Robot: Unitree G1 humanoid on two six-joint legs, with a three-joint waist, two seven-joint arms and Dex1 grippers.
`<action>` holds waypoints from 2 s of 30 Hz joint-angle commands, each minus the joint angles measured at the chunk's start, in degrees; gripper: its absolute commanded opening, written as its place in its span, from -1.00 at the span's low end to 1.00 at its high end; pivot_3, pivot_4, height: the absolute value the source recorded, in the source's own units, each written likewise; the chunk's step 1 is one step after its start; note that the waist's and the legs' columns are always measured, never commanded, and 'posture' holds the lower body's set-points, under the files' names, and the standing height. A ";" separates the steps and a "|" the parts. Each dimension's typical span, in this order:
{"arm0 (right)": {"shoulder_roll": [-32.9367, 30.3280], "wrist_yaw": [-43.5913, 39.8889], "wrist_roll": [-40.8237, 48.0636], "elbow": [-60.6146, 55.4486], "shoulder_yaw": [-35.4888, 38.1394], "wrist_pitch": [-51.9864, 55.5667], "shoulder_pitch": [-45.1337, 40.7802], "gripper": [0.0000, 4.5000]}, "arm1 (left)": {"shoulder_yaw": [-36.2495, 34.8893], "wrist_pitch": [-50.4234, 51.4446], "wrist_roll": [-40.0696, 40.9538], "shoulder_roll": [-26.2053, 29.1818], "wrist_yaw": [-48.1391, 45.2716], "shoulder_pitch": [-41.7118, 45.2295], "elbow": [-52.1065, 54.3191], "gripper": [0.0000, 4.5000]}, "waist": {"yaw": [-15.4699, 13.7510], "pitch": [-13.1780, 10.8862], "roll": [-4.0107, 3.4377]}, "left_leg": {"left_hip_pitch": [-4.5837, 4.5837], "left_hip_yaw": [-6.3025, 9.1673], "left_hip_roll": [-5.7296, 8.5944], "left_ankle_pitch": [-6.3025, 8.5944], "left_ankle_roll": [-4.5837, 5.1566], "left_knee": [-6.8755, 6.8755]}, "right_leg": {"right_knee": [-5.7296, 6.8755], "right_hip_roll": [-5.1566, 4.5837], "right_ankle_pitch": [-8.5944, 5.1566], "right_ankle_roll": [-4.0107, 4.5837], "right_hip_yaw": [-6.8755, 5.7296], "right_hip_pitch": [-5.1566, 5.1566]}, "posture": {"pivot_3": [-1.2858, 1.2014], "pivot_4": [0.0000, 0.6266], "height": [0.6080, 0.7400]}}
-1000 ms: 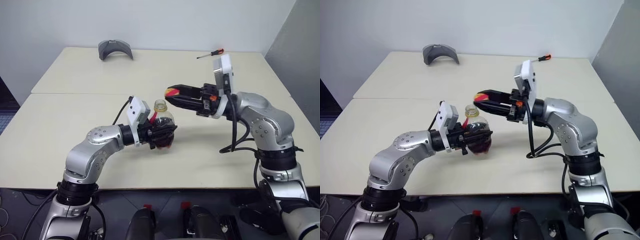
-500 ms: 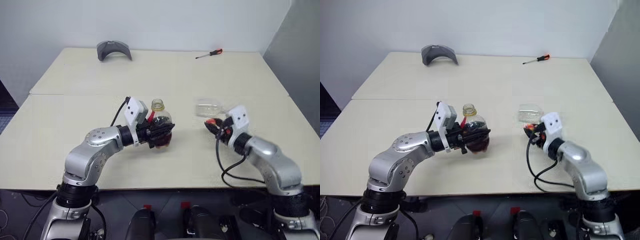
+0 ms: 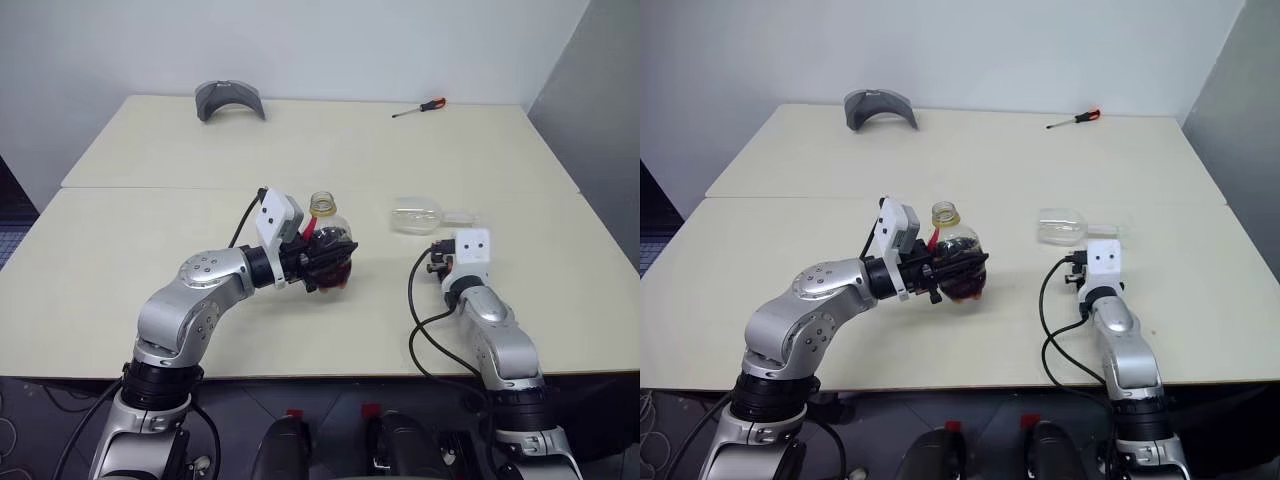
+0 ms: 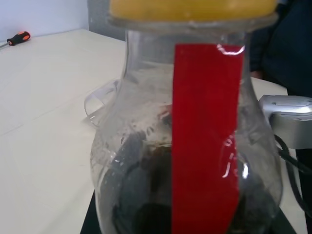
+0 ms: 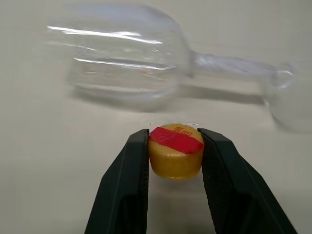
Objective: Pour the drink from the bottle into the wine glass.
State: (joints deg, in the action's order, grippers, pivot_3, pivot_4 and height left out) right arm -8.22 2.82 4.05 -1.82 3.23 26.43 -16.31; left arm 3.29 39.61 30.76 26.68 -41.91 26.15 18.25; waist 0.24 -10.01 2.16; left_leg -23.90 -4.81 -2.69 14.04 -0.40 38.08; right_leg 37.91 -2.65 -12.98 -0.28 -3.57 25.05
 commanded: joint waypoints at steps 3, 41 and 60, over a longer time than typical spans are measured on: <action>1.27 2.01 -0.20 0.94 2.60 -0.53 0.53 -0.45 | -0.17 -0.65 0.93 -0.36 -0.20 1.31 2.33 -0.41 | 0.04 0.00 0.00 | 0.02 0.00 -0.01 0.00 0.00 0.00 | 0.03 0.00 0.00 0.00 0.00 0.00 | 0.03 -0.52 1.00; -13.09 -37.03 15.71 -22.62 -10.11 6.52 -3.23 0.99 | -8.17 -17.88 -14.02 -2.64 16.17 7.82 -25.58 -0.41 | -0.07 0.01 0.00 | 0.04 0.15 -0.02 0.00 0.02 0.01 | 0.01 0.44 0.00 0.04 -0.10 -0.01 | 0.03 -0.52 1.00; 2.55 -39.11 12.97 -7.44 -18.18 -1.85 -16.72 0.99 | -19.33 -40.98 -21.30 5.32 28.36 17.93 -58.68 -0.41 | -0.26 0.04 0.06 | 0.00 -0.02 -0.11 -0.01 0.00 0.03 | 0.05 0.08 0.22 0.38 -0.27 0.03 | 0.03 -0.52 1.00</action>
State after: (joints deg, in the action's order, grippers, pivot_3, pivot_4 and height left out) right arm -5.86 -36.06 16.97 -8.40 -14.96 26.03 -32.12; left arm -15.24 1.12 8.82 31.47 -13.20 42.48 -40.74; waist -0.02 -9.97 2.22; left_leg -23.91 -4.84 -2.74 14.03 -0.40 38.12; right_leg 37.96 -2.65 -12.75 0.10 -3.86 25.07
